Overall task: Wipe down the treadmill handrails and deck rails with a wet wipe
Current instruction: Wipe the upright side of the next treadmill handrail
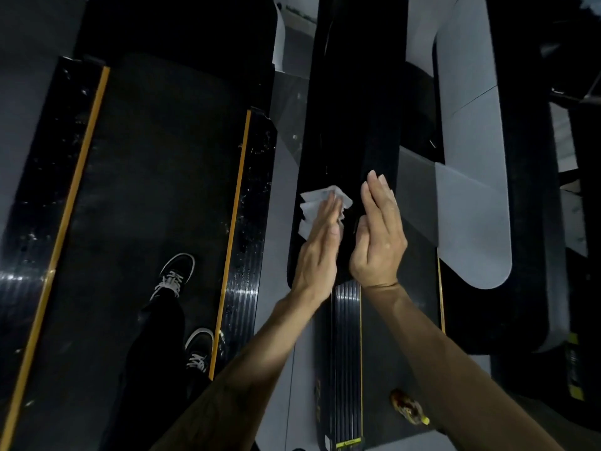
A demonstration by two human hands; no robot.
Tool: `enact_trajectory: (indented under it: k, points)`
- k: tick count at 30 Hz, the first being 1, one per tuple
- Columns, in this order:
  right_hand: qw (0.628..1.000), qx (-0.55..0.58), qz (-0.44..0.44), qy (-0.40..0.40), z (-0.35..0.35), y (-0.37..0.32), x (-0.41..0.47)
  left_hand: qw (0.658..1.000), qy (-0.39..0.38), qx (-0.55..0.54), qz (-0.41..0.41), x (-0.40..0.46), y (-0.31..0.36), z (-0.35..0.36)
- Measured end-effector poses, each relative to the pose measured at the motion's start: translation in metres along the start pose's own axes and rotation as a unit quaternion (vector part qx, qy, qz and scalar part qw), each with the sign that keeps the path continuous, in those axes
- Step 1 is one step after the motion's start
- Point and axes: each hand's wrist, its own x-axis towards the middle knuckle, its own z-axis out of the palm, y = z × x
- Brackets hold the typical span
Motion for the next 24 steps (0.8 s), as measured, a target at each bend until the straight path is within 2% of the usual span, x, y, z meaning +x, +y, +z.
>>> enact_trajectory:
  k: [3,6,10,14,17,21,24]
  points:
    - [1.000,-0.007,-0.001,0.002,0.000,-0.001,-0.001,1.000,0.004,0.000,-0.001,-0.024,-0.010,0.002]
    - [1.000,-0.007,0.001,0.000,0.001,-0.002,-0.001,0.999,0.000,0.029,0.044,-0.056,-0.019,0.011]
    - [1.000,0.002,0.000,0.003,0.000,-0.002,0.001,0.998,-0.017,0.017,0.055,-0.025,0.005,0.012]
    - [1.000,0.004,0.001,-0.003,-0.001,-0.002,0.001,1.000,-0.004,-0.011,0.008,0.008,0.009,0.004]
    - [1.000,0.012,0.005,-0.003,0.001,-0.001,0.001,1.000,0.007,-0.030,-0.007,-0.021,-0.006,0.006]
    - [1.000,0.009,-0.007,-0.002,0.001,0.001,-0.002,0.998,0.013,-0.029,0.049,-0.069,-0.025,0.013]
    - [1.000,0.013,-0.001,0.000,0.000,-0.001,0.000,0.997,0.003,-0.025,0.066,-0.045,-0.007,0.015]
